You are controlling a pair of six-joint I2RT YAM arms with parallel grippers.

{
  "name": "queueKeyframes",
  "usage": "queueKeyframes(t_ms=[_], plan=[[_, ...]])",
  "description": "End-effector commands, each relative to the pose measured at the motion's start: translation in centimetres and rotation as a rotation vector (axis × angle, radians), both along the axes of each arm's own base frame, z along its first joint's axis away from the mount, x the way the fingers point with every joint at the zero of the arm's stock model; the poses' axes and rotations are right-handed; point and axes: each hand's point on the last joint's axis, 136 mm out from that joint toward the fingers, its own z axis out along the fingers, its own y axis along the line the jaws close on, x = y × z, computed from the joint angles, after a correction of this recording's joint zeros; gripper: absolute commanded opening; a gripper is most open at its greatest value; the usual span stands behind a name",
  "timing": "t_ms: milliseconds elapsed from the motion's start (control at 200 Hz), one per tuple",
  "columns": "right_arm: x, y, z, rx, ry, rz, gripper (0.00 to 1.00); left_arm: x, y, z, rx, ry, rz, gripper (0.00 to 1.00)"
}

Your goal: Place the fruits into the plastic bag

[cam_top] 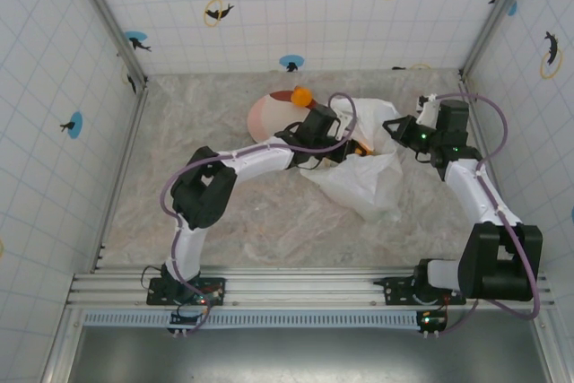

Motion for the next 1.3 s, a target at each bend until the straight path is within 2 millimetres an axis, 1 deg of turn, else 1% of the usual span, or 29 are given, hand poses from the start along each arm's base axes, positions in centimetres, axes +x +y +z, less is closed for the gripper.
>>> queueKeyframes(t_ms=[0,145,265,315,651,886,1051,1146,1291], plan=[[0.3,0.1,0.3,0.011,-0.025,0.005,0.0,-1.5,-0.8,-0.6,-0.019,0.019,-0.086,0.6],[0.3,-0.2,0.2,0.004,-0.021,-0.003,0.0,-1.7,-0.7,-1.5,0.024,0.018,-0.115,0.66],[0.4,-0.5,0.1,0.003,-0.019,-0.008,0.0,-1.4,-0.6,-1.3,0.044,0.019,-0.112,0.71],[0.3,-0.4,0.0,0.003,-0.015,-0.006,0.0,-1.4,-0.7,-0.8,0.044,-0.014,-0.131,0.73],[-0.1,-0.9,-0.8,-0.002,-0.002,-0.015,0.0,-1.5,-0.6,2.5,-0.007,-0.055,-0.139,0.88],[-0.4,-1.3,-1.1,-0.002,0.002,-0.024,0.0,-1.1,0.3,4.7,-0.041,-0.083,-0.126,0.97],[-0.4,-1.5,-1.4,-0.004,0.006,-0.027,0.0,-0.8,1.3,6.1,-0.06,-0.098,-0.115,0.98],[-0.5,-1.7,-1.6,-0.01,0.01,-0.03,0.0,-0.5,2.3,7.3,-0.07,-0.118,-0.094,0.98],[-0.5,-2.2,-1.7,-0.018,0.011,-0.039,0.0,-0.1,4.2,8.8,-0.089,-0.139,-0.057,0.94]])
